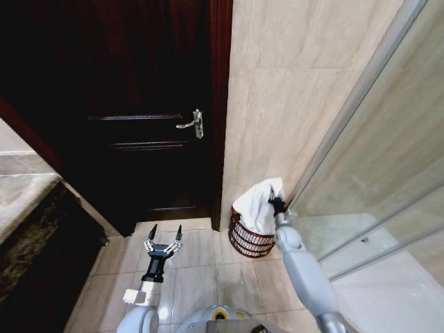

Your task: Discard the used towel into the hamper.

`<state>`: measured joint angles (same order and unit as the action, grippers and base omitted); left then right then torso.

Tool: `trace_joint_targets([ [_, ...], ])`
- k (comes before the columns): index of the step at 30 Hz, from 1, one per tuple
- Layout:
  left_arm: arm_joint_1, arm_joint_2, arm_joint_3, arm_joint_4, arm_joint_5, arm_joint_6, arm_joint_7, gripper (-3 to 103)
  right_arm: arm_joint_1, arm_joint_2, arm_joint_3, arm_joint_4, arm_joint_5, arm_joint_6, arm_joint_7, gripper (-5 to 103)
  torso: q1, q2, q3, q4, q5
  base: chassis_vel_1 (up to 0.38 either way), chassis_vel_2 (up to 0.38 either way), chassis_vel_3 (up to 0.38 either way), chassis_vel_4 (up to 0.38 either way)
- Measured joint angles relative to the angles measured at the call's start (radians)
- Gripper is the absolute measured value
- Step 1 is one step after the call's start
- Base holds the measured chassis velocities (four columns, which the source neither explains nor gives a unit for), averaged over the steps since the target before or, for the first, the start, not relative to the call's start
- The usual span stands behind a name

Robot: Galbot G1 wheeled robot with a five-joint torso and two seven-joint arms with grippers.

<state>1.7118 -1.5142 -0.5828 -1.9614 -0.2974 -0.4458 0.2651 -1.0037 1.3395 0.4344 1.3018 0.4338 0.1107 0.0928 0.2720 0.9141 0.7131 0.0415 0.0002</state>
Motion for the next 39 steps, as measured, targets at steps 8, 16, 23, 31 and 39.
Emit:
trace_joint_targets([
  [8,0.017,0.005,-0.018,-0.014,-0.009,-0.010,0.001,100,-0.005,0.051,0.021,-0.069,0.053,-0.161,-0.006,7,-0.017,-0.038,-0.021,0.0004,-0.0004,0.000,0.000,0.000,0.000],
  [16,0.031,0.008,-0.028,-0.020,-0.020,-0.017,0.001,100,-0.009,0.051,0.036,-0.043,0.116,-0.349,0.054,7,-0.034,-0.074,-0.040,0.0003,-0.0003,0.000,0.000,0.000,0.000],
  [23,0.029,0.008,-0.024,-0.024,-0.017,-0.014,-0.007,100,0.020,0.031,0.063,-0.032,0.167,-0.498,0.066,7,-0.043,-0.094,-0.051,0.0004,-0.0002,0.000,0.000,0.000,0.000],
  [31,0.030,0.010,-0.023,-0.029,-0.016,-0.009,-0.008,100,0.090,0.018,0.123,-0.045,0.201,-0.780,-0.027,7,-0.043,-0.094,-0.052,0.0002,-0.0002,0.000,0.000,0.000,0.000],
  [39,0.029,0.019,-0.037,-0.038,-0.038,-0.008,-0.010,100,0.142,0.020,0.108,-0.133,0.147,-0.846,-0.061,7,-0.040,-0.089,-0.049,0.0006,-0.0002,0.000,0.000,0.000,0.000],
])
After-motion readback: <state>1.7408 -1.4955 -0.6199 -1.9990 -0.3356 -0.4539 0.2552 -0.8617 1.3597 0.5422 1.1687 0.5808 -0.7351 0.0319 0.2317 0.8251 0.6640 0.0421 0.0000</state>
